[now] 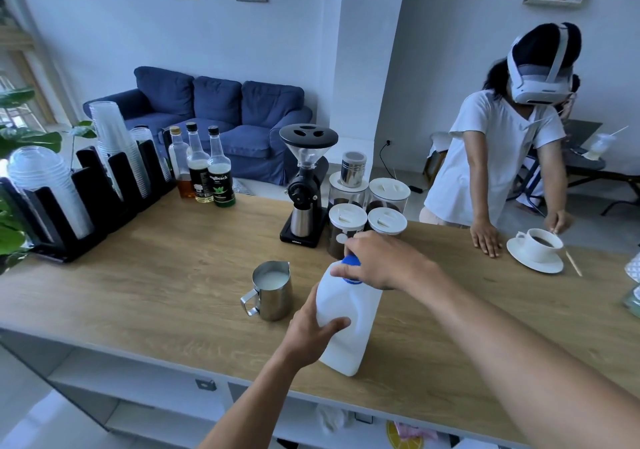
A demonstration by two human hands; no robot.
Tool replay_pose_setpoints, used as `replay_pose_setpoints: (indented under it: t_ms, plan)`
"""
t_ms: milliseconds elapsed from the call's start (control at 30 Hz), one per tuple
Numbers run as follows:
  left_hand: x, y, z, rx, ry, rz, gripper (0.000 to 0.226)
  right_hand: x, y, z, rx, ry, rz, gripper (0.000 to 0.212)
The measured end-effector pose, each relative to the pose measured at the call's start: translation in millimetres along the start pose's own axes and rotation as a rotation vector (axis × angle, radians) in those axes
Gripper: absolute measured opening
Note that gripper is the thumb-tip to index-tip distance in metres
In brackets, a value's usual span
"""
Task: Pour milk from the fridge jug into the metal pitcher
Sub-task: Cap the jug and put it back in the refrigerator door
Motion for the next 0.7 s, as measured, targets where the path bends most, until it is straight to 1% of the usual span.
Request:
replay_pose_setpoints:
  t_ms: [67,133,200,267,367,400,433,500,567,634,667,700]
  plan:
    - [0.3,-0.4,0.3,0.002,-0.002,0.008,0.070,-3.5,0.7,-7.2,0.050,-0.052,0.088,0.047]
    - [1.1,0.4,0.7,0.011,0.003,0.000,0.068,-5.2,6.7,-11.0,0.047,-0.060,0.059,0.047]
    - [1.2,1.5,0.5,0.013,0.004,-0.019,0.067,-5.0,15.9,-10.9,0.016,-0.050,-0.036,0.047]
    - [-0.4,3.6,0.1,0.009,0.005,-0.040,0.068,-5.7,25.5,-9.8,-0.025,-0.061,-0.186,0.046]
    - [-5.4,6.1,-0.4,0.025,0.011,-0.074,0.068,-7.5,38.5,-6.8,-0.097,-0.134,-0.397,0.043]
    - [-6.6,6.9,-0.9,0.025,0.015,-0.077,0.068,-6.7,37.8,-6.6,-0.114,-0.163,-0.406,0.045]
    - [-7.6,7.8,-1.1,0.020,0.013,-0.074,0.068,-4.8,34.1,-8.5,-0.119,-0.184,-0.369,0.049]
    - [-8.0,6.5,-2.4,0.014,0.002,-0.057,0.069,1.6,21.7,-12.0,-0.159,-0.220,-0.213,0.052]
    - [-6.5,3.8,-2.8,0.018,-0.005,-0.034,0.068,8.3,16.1,-10.8,-0.179,-0.271,-0.118,0.044]
    - [-5.1,2.7,0.0,0.018,-0.002,-0.031,0.066,12.0,23.6,-7.4,-0.033,-0.241,-0.057,0.037]
    - [-4.1,2.0,2.3,0.015,-0.002,-0.039,0.065,12.6,30.0,-3.9,0.090,-0.206,-0.044,0.038]
    - [-4.1,1.8,2.3,0.016,0.002,-0.049,0.064,11.0,35.6,-1.6,0.205,-0.178,-0.066,0.040]
Point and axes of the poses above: each hand's wrist, its own x-axis towards the middle knuckle, its own y-axis out of the palm, z = x × y, the point moved 3 cm from there along x, towards the middle knuckle, and after that the axes turned 4 degrees about -z, right-handed, at the moved point
